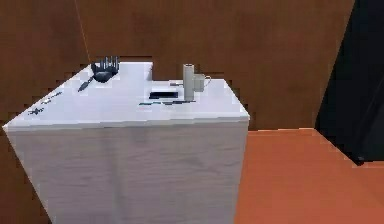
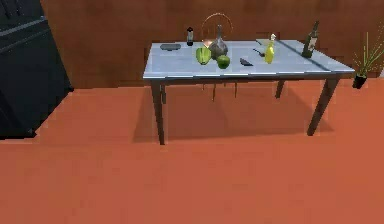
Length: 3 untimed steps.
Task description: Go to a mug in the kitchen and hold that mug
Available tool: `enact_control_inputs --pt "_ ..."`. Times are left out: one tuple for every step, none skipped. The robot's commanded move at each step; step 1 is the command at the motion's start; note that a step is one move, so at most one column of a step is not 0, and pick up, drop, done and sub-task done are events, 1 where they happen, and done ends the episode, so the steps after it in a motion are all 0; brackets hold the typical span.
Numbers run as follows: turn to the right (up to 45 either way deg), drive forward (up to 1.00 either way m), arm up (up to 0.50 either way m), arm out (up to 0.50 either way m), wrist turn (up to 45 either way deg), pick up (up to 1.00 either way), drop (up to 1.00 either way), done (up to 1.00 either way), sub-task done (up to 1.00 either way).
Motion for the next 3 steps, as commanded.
enact_control_inputs --pt "0.0 0.5 0.0 0.0 0.0 0.0 0.0 0.0 0.0" --pt "-45.0 0.0 0.0 0.0 0.0 0.0 0.0 0.0 0.0" --pt "-36.0 0.0 0.0 0.0 0.0 0.0 0.0 0.0 0.0"
